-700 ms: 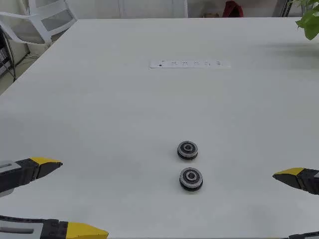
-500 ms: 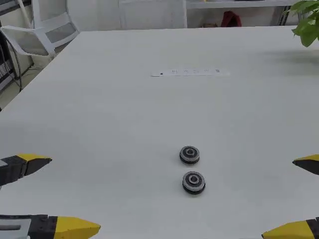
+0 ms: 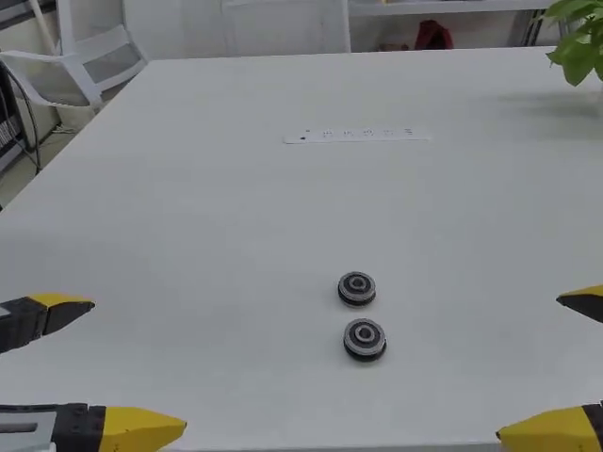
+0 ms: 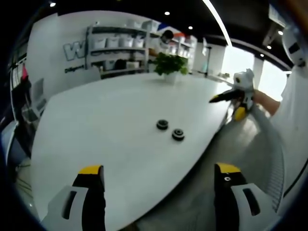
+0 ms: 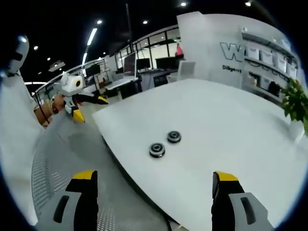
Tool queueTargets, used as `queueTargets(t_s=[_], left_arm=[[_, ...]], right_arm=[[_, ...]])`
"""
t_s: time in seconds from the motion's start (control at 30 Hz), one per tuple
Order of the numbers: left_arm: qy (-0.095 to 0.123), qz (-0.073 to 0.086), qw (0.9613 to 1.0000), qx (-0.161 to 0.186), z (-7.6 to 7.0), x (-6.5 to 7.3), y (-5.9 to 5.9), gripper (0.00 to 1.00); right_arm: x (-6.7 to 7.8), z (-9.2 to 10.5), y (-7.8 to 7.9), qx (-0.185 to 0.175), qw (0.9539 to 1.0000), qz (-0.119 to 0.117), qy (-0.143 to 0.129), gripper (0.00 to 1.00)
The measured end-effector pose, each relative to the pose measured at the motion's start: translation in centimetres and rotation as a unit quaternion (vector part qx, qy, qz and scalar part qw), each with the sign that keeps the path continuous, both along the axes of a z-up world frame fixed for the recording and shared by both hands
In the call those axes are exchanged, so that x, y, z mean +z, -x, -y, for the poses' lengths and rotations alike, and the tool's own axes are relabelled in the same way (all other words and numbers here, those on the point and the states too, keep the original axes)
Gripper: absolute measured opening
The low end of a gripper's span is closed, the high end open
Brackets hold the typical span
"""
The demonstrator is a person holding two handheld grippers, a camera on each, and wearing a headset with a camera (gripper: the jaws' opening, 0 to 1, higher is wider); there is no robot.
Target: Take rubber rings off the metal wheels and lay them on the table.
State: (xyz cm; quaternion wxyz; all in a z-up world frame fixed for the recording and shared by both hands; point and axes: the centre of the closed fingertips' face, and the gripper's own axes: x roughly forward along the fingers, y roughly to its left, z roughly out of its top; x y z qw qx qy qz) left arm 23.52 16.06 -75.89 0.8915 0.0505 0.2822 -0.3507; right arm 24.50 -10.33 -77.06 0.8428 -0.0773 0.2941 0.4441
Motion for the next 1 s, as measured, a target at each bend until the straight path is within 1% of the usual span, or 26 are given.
queueTargets(t_s=[0.1, 0.2, 0.27, 0.33, 0.43, 0.57, 0.83, 0.93, 1.0], left_arm=[[0.001, 0.001, 1.0, -0.003, 0.14, 0.02, 0.09, 0.96], [-0.001, -0.004, 1.0, -0.007, 0.26, -0.07, 0.21, 0.95], [0.003, -0.006, 0.9999, -0.009, 0.4, -0.07, 0.3, 0.95], [0.003, -0.005, 0.9999, -0.011, 0.46, -0.04, 0.38, 0.96], [0.003, -0.002, 0.9999, -0.011, 0.47, 0.1, 0.4, 0.96], [0.01, 0.0, 0.9999, -0.009, 0.48, 0.38, 0.37, 0.95], [0.001, -0.002, 1.0, -0.009, 0.36, 0.16, 0.63, 0.95], [0.003, -0.001, 1.0, -0.005, 0.25, 0.32, 0.67, 0.95], [0.006, -0.001, 1.0, -0.004, 0.21, 0.43, 0.68, 0.95]], right_arm=[[-0.2, 0.09, 0.24, 0.001, 1.0, -0.003, 0.003, 0.99], [-0.15, 0.2, 0.2, -0.006, 1.0, -0.005, -0.003, 0.99], [-0.09, 0.37, 0.13, -0.012, 0.9999, -0.006, -0.003, 0.99], [0.04, 0.41, 0.15, -0.013, 0.9999, -0.003, -0.005, 0.99], [0.09, 0.51, 0.16, -0.017, 0.9998, -0.005, -0.006, 0.99], [0.15, 0.65, 0.13, -0.018, 0.9998, -0.004, -0.004, 0.99], [0.25, 0.84, 0.09, -0.023, 0.9997, -0.004, -0.008, 0.99], [0.32, 0.87, 0.02, -0.025, 0.9996, -0.002, -0.012, 0.99], [0.3, 0.87, 0.01, -0.028, 0.9994, -0.005, -0.019, 0.99]])
